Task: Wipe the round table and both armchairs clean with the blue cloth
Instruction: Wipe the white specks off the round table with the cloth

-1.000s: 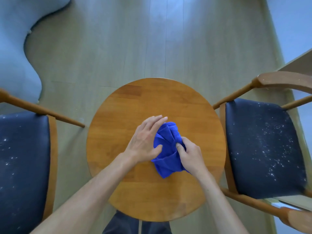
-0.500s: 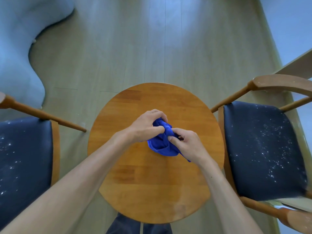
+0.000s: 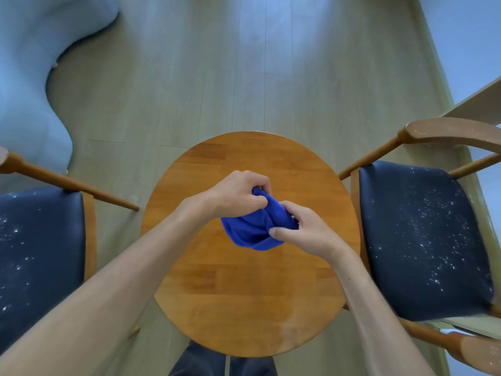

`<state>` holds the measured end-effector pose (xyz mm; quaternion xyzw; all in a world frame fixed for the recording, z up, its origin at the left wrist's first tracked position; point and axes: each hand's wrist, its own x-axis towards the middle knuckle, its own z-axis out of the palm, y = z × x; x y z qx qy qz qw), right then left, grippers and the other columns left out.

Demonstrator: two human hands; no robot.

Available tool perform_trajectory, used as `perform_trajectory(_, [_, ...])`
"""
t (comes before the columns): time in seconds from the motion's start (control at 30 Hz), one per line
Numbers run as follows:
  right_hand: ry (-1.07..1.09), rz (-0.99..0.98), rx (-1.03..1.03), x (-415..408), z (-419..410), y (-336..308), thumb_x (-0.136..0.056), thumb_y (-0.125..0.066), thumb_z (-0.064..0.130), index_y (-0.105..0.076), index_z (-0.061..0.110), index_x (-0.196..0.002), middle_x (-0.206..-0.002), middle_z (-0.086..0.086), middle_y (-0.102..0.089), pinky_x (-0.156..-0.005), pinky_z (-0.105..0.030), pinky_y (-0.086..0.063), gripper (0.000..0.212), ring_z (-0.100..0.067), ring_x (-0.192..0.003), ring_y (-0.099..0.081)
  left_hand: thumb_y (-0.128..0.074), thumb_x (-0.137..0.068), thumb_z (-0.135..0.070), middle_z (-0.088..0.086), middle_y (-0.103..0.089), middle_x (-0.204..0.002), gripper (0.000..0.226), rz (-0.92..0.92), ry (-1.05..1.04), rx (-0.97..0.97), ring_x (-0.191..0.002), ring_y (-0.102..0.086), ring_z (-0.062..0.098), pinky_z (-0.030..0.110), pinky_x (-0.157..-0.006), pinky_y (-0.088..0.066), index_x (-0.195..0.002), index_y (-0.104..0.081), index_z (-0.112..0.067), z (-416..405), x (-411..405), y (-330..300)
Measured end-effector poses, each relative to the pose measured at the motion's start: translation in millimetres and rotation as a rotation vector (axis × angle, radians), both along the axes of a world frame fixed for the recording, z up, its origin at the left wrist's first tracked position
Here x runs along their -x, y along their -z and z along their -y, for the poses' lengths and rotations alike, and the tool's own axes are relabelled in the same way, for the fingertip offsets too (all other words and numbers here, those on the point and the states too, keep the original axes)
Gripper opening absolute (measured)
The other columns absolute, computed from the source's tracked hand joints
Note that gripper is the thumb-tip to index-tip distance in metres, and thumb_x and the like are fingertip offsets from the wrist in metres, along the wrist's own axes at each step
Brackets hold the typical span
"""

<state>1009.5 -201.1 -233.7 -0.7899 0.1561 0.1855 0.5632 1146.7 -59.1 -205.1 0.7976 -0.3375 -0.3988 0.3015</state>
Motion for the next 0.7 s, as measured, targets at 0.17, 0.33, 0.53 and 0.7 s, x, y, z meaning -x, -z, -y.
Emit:
perform_trajectory(0.17, [0.088, 0.169, 0.425, 7.6, 9.8, 11.6, -0.083, -0.056, -0.006, -0.066, 0.015, -0.104, -0.098, 0.002, -0.065, -0.078, -0.026, -0.044, 0.031, -0.016, -0.091, -0.058, -0.050, -0.077, -0.009, -0.013, -0.062, -0.070, 0.024, 0.027, -0.112, 0.060, -0.061, -0.049, 0.000, 0.011, -0.050, -0.036, -0.073, -0.063, -0.027, -9.4, -18.1, -9.8])
perform_trajectory(0.33, [0.222, 0.419, 0.669, -12.7, 15.5, -3.3, -0.086, -0.056, -0.003, -0.068, 0.014, -0.110, -0.102, 0.001, -0.068, -0.083, -0.025, -0.044, 0.031, -0.017, -0.094, -0.058, -0.048, -0.070, -0.010, -0.008, -0.063, -0.068, 0.024, 0.054, -0.199, 0.091, -0.065, -0.057, 0.017, 0.039, -0.055, -0.051, -0.071, -0.063, -0.028, -22.6, -39.7, -17.3])
perform_trajectory(0.53, [0.239, 0.517, 0.769, -39.0, 24.8, -25.6, -0.087, -0.056, -0.001, -0.069, 0.012, -0.111, -0.104, -0.002, -0.070, -0.088, -0.034, -0.046, 0.031, -0.022, -0.097, -0.058, -0.048, -0.075, -0.003, 0.002, -0.063, -0.076, 0.026, 0.182, -0.286, 0.185, -0.065, -0.051, 0.007, 0.026, -0.057, -0.046, -0.076, -0.061, -0.026, -21.2, -50.2, -14.8])
perform_trajectory(0.7, [0.236, 0.550, 0.818, -47.4, 28.9, -29.2, -0.088, -0.056, 0.001, -0.069, 0.013, -0.113, -0.105, -0.002, -0.070, -0.088, -0.041, -0.048, 0.030, -0.022, -0.100, -0.057, -0.051, -0.085, 0.000, -0.012, -0.058, -0.077, 0.021, 0.366, -0.267, 0.249, -0.068, -0.050, -0.004, 0.003, -0.057, -0.034, -0.091, -0.062, -0.017, -21.9, -56.1, -9.4])
